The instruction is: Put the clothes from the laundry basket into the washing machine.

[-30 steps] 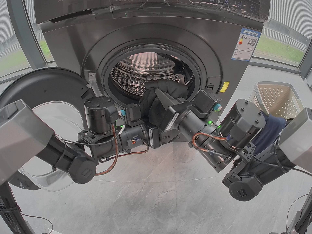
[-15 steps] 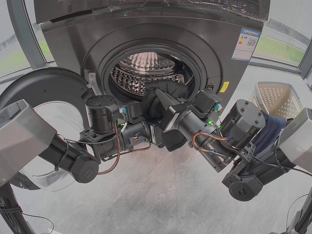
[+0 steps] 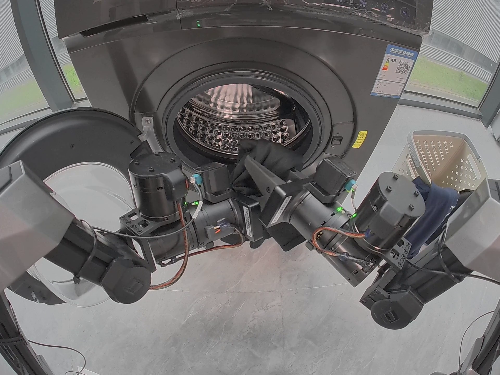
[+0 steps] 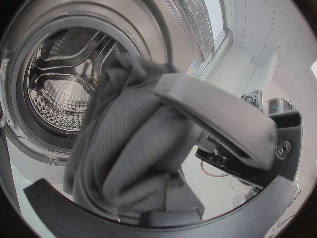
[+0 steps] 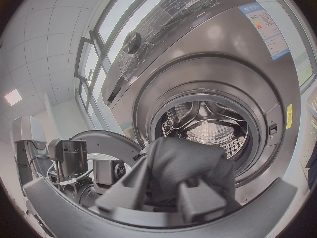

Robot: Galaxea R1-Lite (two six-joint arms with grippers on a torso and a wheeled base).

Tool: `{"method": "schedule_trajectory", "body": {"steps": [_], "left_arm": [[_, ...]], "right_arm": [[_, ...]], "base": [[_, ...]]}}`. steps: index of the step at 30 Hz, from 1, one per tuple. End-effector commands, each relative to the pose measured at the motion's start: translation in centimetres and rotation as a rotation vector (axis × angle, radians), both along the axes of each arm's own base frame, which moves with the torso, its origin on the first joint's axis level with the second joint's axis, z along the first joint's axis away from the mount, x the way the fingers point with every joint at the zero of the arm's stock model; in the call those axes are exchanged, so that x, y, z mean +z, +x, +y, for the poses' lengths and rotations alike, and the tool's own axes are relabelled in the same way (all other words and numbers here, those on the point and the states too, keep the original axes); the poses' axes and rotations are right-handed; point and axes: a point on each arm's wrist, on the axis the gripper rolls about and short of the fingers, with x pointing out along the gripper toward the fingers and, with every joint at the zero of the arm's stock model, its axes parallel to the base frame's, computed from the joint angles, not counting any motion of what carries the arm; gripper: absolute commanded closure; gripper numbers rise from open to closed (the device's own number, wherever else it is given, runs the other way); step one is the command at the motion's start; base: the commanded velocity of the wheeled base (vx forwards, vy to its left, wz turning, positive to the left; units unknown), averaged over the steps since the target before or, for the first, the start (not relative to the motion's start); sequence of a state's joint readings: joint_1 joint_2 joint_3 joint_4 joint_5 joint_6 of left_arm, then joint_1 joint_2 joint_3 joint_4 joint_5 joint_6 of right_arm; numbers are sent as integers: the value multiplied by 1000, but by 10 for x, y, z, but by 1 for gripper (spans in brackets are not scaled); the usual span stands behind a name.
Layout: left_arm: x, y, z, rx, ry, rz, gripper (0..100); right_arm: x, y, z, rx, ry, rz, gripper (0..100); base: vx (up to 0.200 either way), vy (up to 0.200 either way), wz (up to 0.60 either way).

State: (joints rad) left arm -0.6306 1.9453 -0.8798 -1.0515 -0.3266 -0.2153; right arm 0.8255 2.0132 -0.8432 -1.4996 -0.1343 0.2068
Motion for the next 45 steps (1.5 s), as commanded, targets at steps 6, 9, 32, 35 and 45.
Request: {"method": "schedule_trajectory", "body": {"steps": [6, 9, 32, 35, 45], "left_arm": [[5, 7, 2, 46, -11, -17, 100], [5, 12, 6, 71, -12, -18, 100], [33, 18, 7, 189, -77, -98, 100], [39, 19, 6, 213, -91, -114, 100], [69, 3, 11, 201, -156, -191, 100]], "right_arm": [[1, -13, -17, -1, -16, 20, 0], [1, -20, -27, -9, -27, 31, 0], [-18, 1, -94, -211, -100, 120, 0], [-31, -2, -98, -213, -140, 161, 0], [-65, -2, -98, -168, -219, 257, 0]], "base": [[0, 0, 0], [0, 0, 0], [0, 0, 0], [0, 0, 0], [0, 0, 0]]}}
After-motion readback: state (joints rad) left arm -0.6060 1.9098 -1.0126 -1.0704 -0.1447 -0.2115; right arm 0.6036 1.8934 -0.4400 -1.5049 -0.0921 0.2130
